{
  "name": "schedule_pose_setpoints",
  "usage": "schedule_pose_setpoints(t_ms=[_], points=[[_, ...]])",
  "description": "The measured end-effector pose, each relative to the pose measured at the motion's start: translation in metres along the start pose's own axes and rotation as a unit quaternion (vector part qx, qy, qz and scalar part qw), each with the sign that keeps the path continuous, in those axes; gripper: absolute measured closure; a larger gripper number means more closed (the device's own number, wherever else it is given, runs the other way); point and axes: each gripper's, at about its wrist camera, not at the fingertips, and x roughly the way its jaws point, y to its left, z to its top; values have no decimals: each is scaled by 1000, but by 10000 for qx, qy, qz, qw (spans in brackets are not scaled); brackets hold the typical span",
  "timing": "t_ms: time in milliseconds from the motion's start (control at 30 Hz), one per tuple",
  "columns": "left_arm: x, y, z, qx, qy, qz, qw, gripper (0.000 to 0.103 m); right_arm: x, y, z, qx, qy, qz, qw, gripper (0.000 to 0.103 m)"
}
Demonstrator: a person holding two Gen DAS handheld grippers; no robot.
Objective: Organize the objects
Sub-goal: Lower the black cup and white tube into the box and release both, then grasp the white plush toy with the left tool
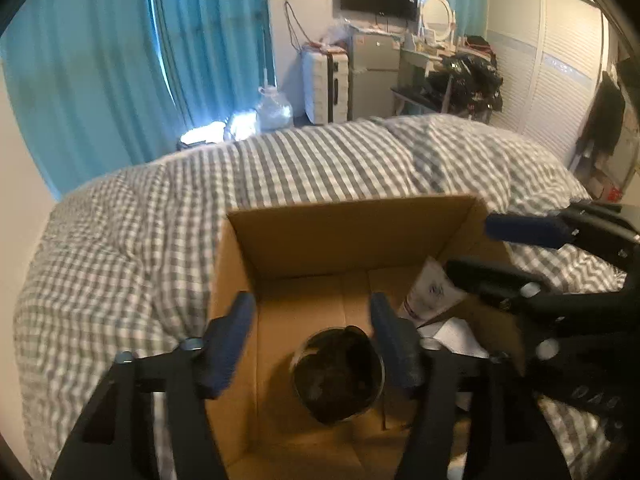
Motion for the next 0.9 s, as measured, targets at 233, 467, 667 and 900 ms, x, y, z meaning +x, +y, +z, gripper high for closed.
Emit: schedule_pose_setpoints(t_ms=[233, 467, 667, 900], points=[[-75, 3, 11, -280, -357, 196, 9988, 9, -83, 2, 11, 44, -468, -187, 9987, 32], [-159, 7, 11, -535, -749, 492, 9945, 3, -174, 3, 12, 215, -951, -223, 9950, 19], [-193, 5, -12, -655, -699, 777, 9924, 2, -210, 17, -3, -48, -1020, -265, 9944, 19], [-181, -12, -61, -704, -482, 784, 9933, 2, -202, 36, -50, -477, -821, -221, 9952, 19]])
